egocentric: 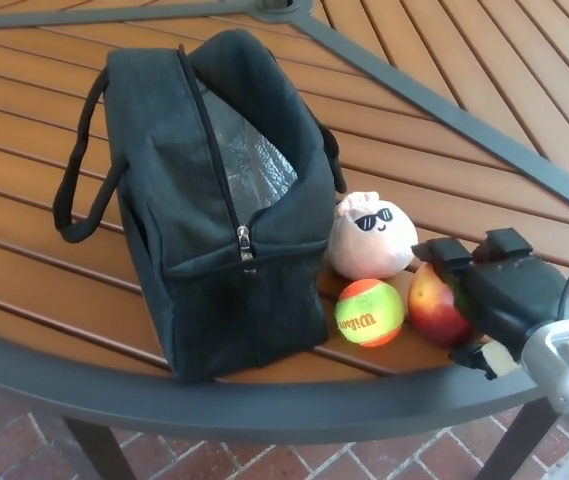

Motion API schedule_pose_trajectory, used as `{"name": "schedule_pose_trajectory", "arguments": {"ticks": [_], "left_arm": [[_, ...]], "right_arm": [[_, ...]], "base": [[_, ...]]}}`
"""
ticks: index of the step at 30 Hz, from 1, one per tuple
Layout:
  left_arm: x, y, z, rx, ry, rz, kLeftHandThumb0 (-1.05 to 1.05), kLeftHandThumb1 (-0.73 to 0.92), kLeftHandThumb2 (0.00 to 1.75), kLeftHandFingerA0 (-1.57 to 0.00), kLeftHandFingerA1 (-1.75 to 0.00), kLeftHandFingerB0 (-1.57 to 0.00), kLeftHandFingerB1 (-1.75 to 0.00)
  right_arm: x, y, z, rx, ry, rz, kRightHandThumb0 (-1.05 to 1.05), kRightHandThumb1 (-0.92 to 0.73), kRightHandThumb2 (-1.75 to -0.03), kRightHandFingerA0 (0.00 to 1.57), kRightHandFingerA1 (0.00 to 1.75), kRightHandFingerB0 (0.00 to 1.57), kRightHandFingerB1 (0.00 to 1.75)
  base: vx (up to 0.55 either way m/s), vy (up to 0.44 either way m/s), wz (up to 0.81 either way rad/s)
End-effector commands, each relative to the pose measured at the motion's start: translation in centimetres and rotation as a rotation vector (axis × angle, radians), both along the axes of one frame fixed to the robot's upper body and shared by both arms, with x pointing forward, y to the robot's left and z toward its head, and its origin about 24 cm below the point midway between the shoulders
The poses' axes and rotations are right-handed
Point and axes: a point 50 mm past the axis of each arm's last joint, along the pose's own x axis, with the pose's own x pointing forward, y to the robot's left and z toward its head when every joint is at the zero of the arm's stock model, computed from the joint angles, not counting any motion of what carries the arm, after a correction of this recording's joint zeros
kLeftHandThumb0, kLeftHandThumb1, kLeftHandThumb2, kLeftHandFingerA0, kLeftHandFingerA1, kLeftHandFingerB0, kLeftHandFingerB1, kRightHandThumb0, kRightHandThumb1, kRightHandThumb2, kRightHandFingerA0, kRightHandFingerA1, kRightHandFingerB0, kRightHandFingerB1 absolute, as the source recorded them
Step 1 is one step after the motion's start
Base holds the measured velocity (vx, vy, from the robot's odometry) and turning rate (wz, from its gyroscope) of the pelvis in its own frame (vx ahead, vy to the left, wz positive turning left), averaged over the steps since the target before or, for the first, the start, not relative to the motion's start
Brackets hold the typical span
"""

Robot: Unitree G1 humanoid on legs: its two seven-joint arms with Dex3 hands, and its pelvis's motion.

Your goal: Pick up a rubric cube, an apple, a tennis ball, a soft toy, a bottle from the table and put it into the lunch box one by one

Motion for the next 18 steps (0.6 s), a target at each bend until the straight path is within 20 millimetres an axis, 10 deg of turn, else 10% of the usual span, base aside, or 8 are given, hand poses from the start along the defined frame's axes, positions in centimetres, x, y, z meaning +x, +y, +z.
{"name": "schedule_pose_trajectory", "arguments": {"ticks": [1, 4, 7, 10, 12, 13, 17, 18], "left_arm": [[0.69, 0.63, 0.48, 0.049, -0.058, -0.025, -0.22, 0.48, 1.08, -1.05, -1.20, -0.94, -1.07], [0.79, 0.71, 0.53, 0.065, -0.056, -0.040, -0.19, 0.50, 1.03, -1.00, -1.26, -0.92, -1.09], [0.76, 0.71, 0.53, 0.069, -0.054, -0.041, -0.18, 0.50, 1.02, -0.99, -1.26, -0.91, -1.08], [0.66, 0.71, 0.44, 0.057, -0.046, -0.029, -0.21, 0.52, 0.98, -0.99, -1.29, -0.92, -1.09], [0.61, 0.67, 0.40, 0.056, -0.041, -0.020, -0.19, 0.49, 1.04, -0.98, -1.31, -0.92, -1.10], [0.56, 0.58, 0.40, 0.051, -0.048, -0.013, -0.14, 0.45, 1.16, -0.96, -1.36, -0.92, -1.15], [0.55, 0.58, 0.45, 0.051, -0.055, -0.016, -0.19, 0.45, 1.15, -1.05, -1.27, -0.98, -1.14], [0.48, 0.65, 0.46, 0.036, -0.066, 0.007, -0.18, 0.45, 1.13, -1.06, -1.26, -0.97, -1.13]], "right_arm": [[-3.11, -0.59, -5.25, 0.058, 0.147, -0.014, -0.25, -0.74, -0.86, 0.87, 1.10, 0.75, 0.77], [-3.09, -0.41, -5.32, 0.104, 0.122, -0.013, -0.25, -0.71, -0.88, 0.86, 1.40, 0.75, 0.88], [-2.97, -0.41, -5.37, 0.107, 0.123, -0.028, -0.25, -0.71, -0.90, 0.82, 1.17, 0.71, 0.72], [-3.09, -0.67, -5.43, 0.297, 0.088, -0.160, -0.24, -0.66, -1.05, 0.86, 1.75, 0.72, 1.56], [-3.21, -0.77, -5.53, 0.324, 0.086, -0.182, -0.23, -0.66, -1.04, 0.88, 1.70, 0.74, 1.21], [-3.42, -0.80, -5.62, 0.333, 0.083, -0.185, -0.23, -0.64, -1.06, 0.88, 1.75, 0.71, 1.54], [-3.71, -0.90, -5.67, 0.353, 0.085, -0.197, -0.22, -0.64, -1.02, 0.83, 1.73, 0.60, 1.39], [-3.76, -1.12, -5.62, 0.372, 0.073, -0.205, -0.25, -0.62, -1.12, 0.84, 1.75, 0.65, 1.64]], "base": [[0.00, 0.000, 0.00], [0.00, 0.000, 0.00], [0.00, 0.000, 0.00], [0.00, 0.000, 0.00], [0.00, 0.000, 0.00], [0.00, 0.000, 0.00], [0.00, 0.000, 0.00], [0.00, 0.000, 0.00]]}}
